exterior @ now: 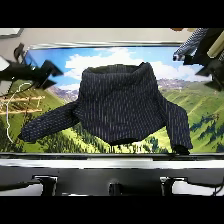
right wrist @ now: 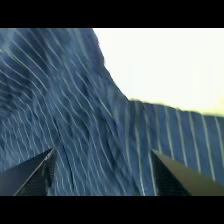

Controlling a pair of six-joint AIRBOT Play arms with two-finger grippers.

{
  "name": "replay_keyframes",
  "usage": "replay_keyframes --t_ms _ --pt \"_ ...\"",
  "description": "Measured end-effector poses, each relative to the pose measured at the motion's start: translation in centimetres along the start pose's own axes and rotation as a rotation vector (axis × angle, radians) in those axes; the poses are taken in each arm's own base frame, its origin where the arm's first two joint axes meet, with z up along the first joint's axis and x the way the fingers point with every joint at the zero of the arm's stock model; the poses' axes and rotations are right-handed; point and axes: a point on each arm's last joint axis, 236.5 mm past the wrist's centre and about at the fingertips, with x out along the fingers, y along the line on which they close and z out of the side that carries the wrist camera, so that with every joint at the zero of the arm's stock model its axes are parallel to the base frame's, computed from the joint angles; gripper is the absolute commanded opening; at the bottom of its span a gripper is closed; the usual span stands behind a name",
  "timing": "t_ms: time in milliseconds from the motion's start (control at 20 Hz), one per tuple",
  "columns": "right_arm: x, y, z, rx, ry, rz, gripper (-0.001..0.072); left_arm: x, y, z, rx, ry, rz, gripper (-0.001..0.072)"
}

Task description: Fold the clothes and pants, and hang the long-sleeved shirts on hangers.

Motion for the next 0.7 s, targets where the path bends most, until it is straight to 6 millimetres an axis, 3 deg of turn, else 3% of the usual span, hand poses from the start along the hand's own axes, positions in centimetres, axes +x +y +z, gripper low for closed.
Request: replay_keyframes --t_ms 100,250,350,500,700 --pt "0.4 -0.7 -3.8 0.040 0.061 0.005 0.0695 -0.7 2.7 -4.1 -0.030 0.047 0.066 0.0616" --pt "2.7 -0.5 -11.2 0.064 0.191 0.010 0.0706 0.5 5.0 -10.9 -0.086 0.119 0.078 0.0615" --pt "4.4 -0.7 -15.9 0.066 0.259 0.003 0.0706 2.0 5.3 -15.1 -0.125 0.174 0.053 0.0615" --pt "7.0 -1.6 -21.5 0.093 0.339 -0.011 0.0707 4.2 5.3 -20.0 -0.146 0.241 0.035 0.0615" --pt "10.0 -3.4 -26.6 0.183 0.399 -0.020 0.0705 6.6 4.7 -24.3 -0.135 0.305 0.033 0.0616"
